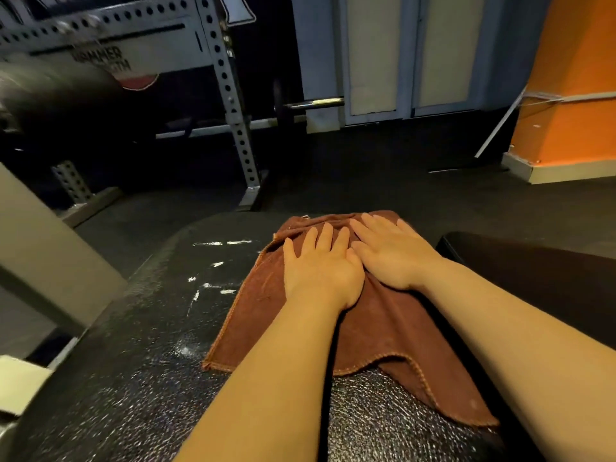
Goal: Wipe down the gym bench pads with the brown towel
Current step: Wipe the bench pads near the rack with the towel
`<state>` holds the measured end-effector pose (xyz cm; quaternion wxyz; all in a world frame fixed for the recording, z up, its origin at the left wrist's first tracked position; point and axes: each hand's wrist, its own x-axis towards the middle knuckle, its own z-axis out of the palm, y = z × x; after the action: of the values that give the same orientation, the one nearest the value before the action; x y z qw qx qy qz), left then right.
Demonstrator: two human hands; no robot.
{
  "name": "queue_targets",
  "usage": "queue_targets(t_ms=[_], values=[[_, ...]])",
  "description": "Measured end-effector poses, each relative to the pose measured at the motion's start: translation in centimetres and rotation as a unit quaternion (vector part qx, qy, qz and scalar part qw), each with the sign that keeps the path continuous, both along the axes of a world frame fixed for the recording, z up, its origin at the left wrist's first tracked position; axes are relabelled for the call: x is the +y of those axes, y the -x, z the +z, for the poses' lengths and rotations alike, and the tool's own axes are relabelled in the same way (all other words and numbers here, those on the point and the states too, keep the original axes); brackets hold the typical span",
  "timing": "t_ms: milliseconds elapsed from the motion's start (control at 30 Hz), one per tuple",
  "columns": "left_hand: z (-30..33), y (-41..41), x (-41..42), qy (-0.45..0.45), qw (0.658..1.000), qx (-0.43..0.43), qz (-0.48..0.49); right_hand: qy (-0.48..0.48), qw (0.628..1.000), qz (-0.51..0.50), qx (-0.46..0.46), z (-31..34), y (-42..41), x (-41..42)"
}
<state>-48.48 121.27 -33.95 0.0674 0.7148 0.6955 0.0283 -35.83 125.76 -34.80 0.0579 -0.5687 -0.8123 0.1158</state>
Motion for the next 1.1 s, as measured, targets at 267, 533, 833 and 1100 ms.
queue_targets(t_ms=[267,533,833,1100], values=[[0.1,1.2,-4.6,0.03,0.999,0.012,0.006,0.019,0.999,-0.026,-0.028,0.2,0.2,-4.3],[0.5,3.3,-10.9,-0.003,1.0,-0.006,-0.024,0.02,0.998,-0.021,-0.057,0.6,1.2,-10.1],[-1.3,13.5,-20.3,-0.387,0.92,-0.067,-0.004,0.052,0.998,-0.014,-0.036,1.7,5.3,-17.3],[-2.2,13.8,-20.7,-0.501,0.862,-0.08,-0.002,0.048,0.995,-0.069,-0.052,1.3,5.7,-9.2]])
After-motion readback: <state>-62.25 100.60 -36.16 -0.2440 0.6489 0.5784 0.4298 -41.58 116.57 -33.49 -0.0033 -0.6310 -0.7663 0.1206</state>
